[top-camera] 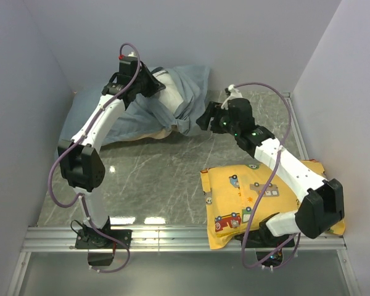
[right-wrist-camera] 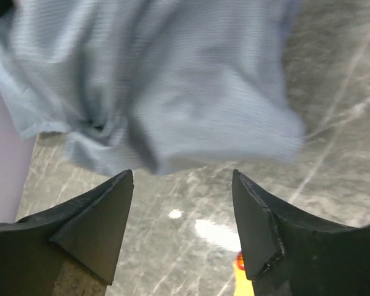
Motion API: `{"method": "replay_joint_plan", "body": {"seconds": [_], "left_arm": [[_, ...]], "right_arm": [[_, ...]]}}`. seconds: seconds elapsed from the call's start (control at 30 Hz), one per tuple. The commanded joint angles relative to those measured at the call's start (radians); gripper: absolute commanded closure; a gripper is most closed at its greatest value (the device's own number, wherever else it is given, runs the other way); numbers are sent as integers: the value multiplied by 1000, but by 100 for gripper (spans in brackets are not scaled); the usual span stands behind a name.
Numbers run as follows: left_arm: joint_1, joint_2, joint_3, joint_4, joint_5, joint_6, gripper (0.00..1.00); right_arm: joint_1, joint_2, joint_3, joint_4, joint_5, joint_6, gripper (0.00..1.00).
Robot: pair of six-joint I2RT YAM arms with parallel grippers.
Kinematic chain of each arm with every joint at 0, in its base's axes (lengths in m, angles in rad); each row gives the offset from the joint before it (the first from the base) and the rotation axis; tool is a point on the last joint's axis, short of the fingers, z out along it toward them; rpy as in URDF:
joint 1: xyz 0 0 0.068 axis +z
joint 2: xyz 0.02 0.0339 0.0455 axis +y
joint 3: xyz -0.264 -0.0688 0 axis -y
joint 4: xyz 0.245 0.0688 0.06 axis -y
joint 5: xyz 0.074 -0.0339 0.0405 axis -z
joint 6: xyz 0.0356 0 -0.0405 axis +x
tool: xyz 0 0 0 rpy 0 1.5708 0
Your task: Remove the pillowcase from the pillow
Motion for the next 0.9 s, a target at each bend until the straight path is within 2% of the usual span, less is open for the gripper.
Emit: {"method": "replay_joint_plan", "body": {"seconds": [0.0, 0.03, 0.13, 0.27, 0.43, 0.53, 0.57, 0.6, 0.7, 0.73, 0.8, 0.87], "left_arm": [[-18, -65, 25, 147, -17, -6, 100], [-20, -62, 23, 148, -17, -6, 100], [-26, -57, 15, 151, -24, -11, 100], [-34, -54, 14, 150, -35, -6, 100], [-38, -54, -1, 159, -38, -14, 100], [-40, -58, -1, 159, -43, -11, 100], [-41, -60, 2, 159, -46, -9, 100], [-41, -62, 2, 156, -55, -9, 100], [-40, -68, 12, 145, -82, -4, 100], [-38, -62, 22, 139, -107, -4, 100], [-32, -55, 54, 121, -133, -9, 100], [-20, -60, 57, 131, -162, -26, 100]], "right_arm": [[87, 35, 128, -47, 95, -34, 26], [127, 49, 177, -56, 160, -40, 25], [158, 109, 251, -82, 233, -42, 22], [193, 178, 317, -103, 286, -37, 18], [199, 343, 479, -220, 371, -42, 16], [181, 419, 513, -271, 423, -29, 17], [173, 427, 507, -271, 422, -25, 22], [161, 422, 474, -263, 409, -19, 38], [156, 349, 341, -211, 437, -17, 70], [152, 323, 302, -199, 444, -17, 84], [135, 260, 201, -167, 437, -16, 98], [95, 221, 141, -147, 409, -15, 100]]}}
